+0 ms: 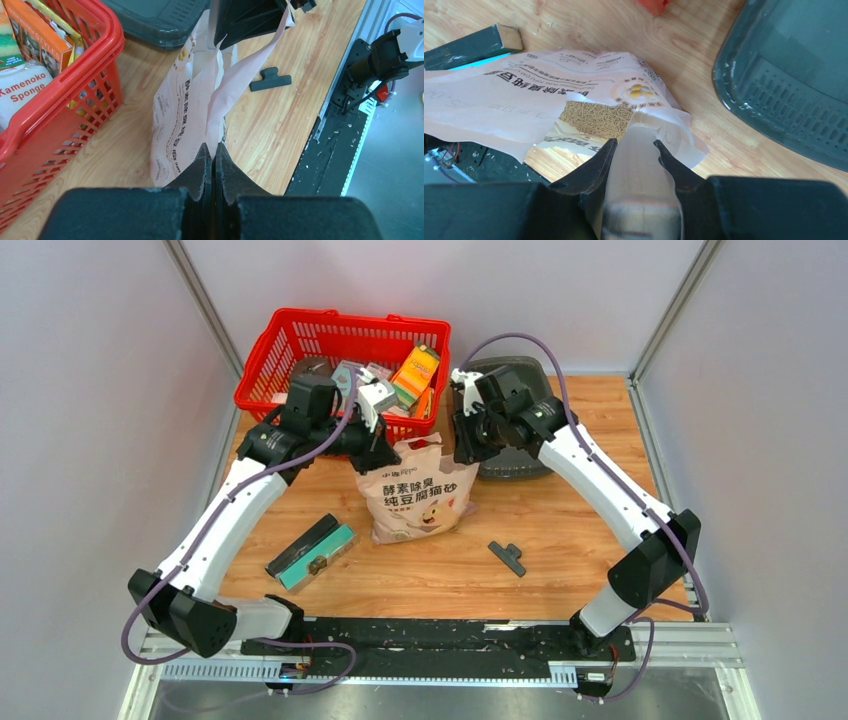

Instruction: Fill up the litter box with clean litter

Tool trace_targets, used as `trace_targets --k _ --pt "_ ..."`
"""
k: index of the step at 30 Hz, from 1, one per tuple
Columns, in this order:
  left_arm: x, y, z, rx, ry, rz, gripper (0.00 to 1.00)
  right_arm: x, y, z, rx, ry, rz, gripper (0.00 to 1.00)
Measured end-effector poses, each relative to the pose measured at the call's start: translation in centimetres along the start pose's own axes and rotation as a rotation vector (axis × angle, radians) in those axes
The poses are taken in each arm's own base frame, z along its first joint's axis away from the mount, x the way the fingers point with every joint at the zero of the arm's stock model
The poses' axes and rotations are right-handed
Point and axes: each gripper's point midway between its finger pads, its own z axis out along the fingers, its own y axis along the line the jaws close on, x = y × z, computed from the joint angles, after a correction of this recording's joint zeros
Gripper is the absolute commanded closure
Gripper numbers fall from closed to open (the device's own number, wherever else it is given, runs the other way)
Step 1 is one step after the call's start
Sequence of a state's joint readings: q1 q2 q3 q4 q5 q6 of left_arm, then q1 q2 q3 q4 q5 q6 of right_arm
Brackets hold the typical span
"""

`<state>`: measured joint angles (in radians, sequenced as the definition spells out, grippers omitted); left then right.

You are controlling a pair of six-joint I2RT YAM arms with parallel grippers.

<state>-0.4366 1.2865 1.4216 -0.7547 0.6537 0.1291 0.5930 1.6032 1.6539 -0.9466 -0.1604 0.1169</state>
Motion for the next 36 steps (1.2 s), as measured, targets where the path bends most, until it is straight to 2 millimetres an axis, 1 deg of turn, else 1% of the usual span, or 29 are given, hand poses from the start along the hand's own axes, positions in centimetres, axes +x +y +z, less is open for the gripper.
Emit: trace_targets --k 3,7,9,11,17,18,23,24,28,32,36 --pt "-0.2 0.1 0.1 0.001 -0.007 0.009 1.00 -0.6 -0.4 -0.4 0.030 -0.006 0.007 1.00" --pt "-0.6 0.6 0.6 -0.002 -0.020 0.020 1.00 -3.2 -0.9 -1.1 0.064 -0.043 0.006 1.00" --pt "-0.7 0.7 0.7 -0.005 -0.023 0.022 1.00 -3.5 -1.1 -1.0 0.076 -0.049 0.019 1.00" --pt "-0.8 0.8 0.8 -0.006 -0.025 0.022 1.00 -3.0 -1.4 -0.6 0.085 -0.045 0.030 1.00" --pt "-0.9 0.7 1.0 0.005 -0.029 0.027 1.00 1.4 -1.4 2.3 0.049 0.036 0.083 1.00" --pt "-0.9 0.8 1.1 0.004 -0.031 0.028 1.00 1.6 -1.4 2.6 0.044 0.034 0.094 1.00" --pt "-1.5 1.3 1.6 0.000 -0.044 0.027 1.00 1.8 -1.7 2.8 0.045 0.005 0.144 1.00" --pt "-1.6 1.4 1.7 -0.002 -0.046 0.022 1.00 2.0 -1.7 3.0 0.045 0.002 0.165 1.00" --pt "-1.8 1.6 2.0 -0.002 -0.051 0.000 1.00 2.3 -1.4 4.2 0.037 -0.024 0.222 1.00" --pt "-2.1 1.9 2.4 -0.003 -0.052 -0.026 1.00 2.3 -1.1 4.9 0.017 -0.034 0.263 1.00" --pt "-2.6 2.4 3.1 0.003 -0.047 -0.040 1.00 2.7 -0.5 6.3 -0.057 -0.028 0.323 1.00"
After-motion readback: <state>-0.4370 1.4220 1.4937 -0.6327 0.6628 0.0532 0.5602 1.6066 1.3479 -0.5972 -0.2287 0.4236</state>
